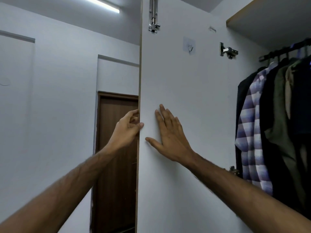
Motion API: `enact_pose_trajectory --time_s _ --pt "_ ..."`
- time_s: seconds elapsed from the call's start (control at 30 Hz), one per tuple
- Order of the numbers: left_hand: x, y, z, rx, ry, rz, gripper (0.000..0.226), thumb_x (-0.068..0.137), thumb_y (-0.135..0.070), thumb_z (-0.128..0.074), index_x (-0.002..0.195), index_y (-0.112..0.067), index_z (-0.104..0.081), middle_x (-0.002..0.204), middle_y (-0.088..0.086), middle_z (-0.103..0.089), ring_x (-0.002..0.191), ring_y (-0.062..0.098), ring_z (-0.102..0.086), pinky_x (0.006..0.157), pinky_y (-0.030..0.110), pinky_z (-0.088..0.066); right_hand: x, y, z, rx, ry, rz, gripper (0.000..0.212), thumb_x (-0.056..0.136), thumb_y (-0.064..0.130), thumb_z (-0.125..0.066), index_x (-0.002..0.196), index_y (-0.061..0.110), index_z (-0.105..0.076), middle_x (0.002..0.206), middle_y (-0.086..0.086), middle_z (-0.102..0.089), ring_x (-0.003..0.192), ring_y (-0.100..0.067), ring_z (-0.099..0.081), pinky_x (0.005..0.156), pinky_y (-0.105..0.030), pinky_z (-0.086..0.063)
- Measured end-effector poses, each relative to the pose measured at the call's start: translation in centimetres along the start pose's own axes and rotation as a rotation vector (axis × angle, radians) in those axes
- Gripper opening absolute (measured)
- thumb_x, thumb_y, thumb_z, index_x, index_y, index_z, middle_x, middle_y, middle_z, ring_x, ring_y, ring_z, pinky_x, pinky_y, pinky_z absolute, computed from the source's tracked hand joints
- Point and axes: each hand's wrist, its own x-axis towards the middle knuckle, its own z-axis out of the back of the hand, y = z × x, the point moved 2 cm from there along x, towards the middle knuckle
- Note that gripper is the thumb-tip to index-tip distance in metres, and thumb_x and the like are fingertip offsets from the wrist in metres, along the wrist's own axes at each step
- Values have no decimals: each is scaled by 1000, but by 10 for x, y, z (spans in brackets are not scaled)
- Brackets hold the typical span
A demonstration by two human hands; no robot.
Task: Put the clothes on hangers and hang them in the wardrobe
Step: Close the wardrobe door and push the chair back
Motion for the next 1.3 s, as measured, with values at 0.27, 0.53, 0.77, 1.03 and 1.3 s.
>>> enact_pose_trajectory --time_s 0.27,0.53,0.77,1.03,1.3 --pt "-23 -31 -6 -363 0 -205 35 102 -9 -48 133 -22 -56 104 1 -71 88 16 -71 65 24 -60 -31 19 44 166 -50 -19 100 92 71 -44 162 26 11 166 7 28 153 -15 26 123 -62 0" --pt "-46 -80 -83 -485 270 -445 52 104 -24 -39 153 -9 -29 153 -1 -46 139 14 -47 110 28 -44 -79 17 124 304 -147 -83 102 93 57 -58 162 17 6 170 -1 11 157 -16 10 125 -57 -13" --pt "-51 -150 -183 -398 337 -744 68 106 -38 -38 158 -7 -9 168 8 -2 155 24 -7 125 50 -15 -142 -22 215 417 -211 -157 86 93 15 -63 162 13 -11 165 1 -28 149 -14 -33 115 -43 -43" --pt "-53 -204 -289 -154 435 -849 88 94 -45 -63 161 -29 -7 166 -4 22 153 20 19 122 63 -10 -219 -95 301 195 -252 -505 43 101 21 -59 142 19 -44 118 13 -66 105 3 -66 85 -14 -52" --pt "-59 -226 -359 -29 369 -840 107 82 -69 -62 160 -30 0 165 -1 26 150 26 27 121 61 0 -250 -159 320 241 -227 -707 27 104 32 -55 127 20 -55 115 5 -70 106 -10 -69 94 -42 -58"
